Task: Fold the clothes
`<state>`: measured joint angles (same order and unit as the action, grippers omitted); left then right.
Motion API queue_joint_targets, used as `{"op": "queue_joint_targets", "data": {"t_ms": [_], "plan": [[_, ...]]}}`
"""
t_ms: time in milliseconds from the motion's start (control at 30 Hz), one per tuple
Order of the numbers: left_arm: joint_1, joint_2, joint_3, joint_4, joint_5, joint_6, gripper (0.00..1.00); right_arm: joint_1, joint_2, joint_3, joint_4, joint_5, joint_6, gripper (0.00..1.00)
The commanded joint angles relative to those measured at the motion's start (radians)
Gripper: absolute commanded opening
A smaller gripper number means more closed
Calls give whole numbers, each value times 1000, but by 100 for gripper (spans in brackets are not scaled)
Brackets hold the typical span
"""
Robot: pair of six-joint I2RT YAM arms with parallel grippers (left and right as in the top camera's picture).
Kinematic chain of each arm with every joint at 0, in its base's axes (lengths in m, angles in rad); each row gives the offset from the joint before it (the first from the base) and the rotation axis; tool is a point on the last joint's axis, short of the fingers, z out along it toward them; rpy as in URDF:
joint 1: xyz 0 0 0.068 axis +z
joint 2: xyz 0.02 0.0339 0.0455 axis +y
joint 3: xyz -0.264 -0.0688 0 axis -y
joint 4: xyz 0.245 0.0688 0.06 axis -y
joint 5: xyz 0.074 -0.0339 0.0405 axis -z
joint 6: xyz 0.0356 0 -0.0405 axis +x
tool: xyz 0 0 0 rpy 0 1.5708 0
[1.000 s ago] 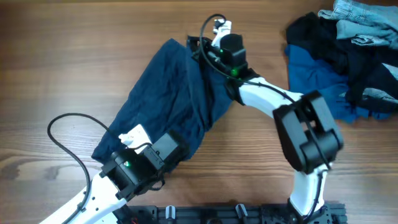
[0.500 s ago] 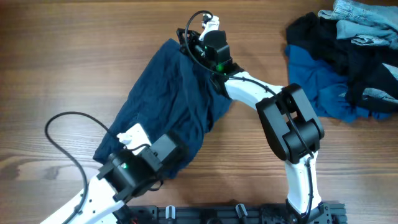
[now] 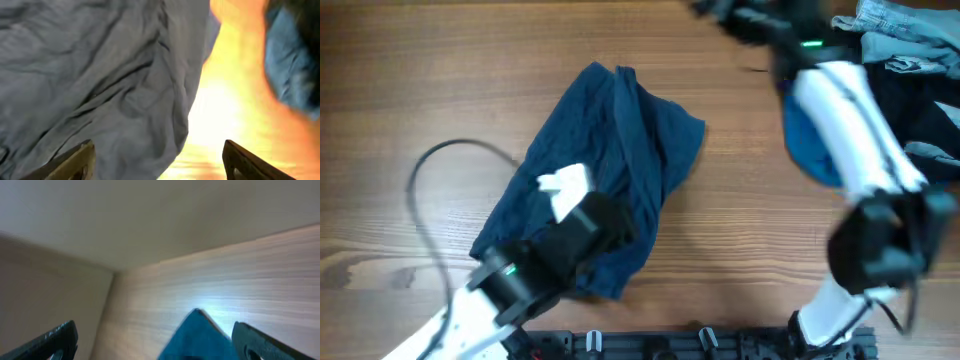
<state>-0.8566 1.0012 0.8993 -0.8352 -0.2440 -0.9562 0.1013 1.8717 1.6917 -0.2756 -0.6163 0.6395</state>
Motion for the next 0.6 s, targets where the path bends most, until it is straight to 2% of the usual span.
{"op": "queue_joint_targets", "data": {"t_ms": [0, 133, 167, 267, 333, 400, 567], "plan": [[-3, 169, 10, 30, 136, 204, 77, -90, -83, 17, -190, -66, -160, 99], [-3, 371, 43, 42, 203, 309, 73, -145, -87, 16, -391, -64, -257, 100], [-3, 423, 89, 23, 202, 333, 70, -151, -87, 16, -428, -53, -277, 100], [-14, 467, 183, -3, 194, 401, 64, -155, -87, 16, -450, -46, -298, 100], [-25, 486, 233, -10, 131, 433, 64, -155, -87, 16, -451, -47, -299, 100], [-24, 505, 242, -14, 52, 446, 67, -155, -87, 16, -452, -47, -300, 100], [-21, 583, 255, -42, 35, 547, 79, -162, -87, 16, -454, -46, -304, 100]]}}
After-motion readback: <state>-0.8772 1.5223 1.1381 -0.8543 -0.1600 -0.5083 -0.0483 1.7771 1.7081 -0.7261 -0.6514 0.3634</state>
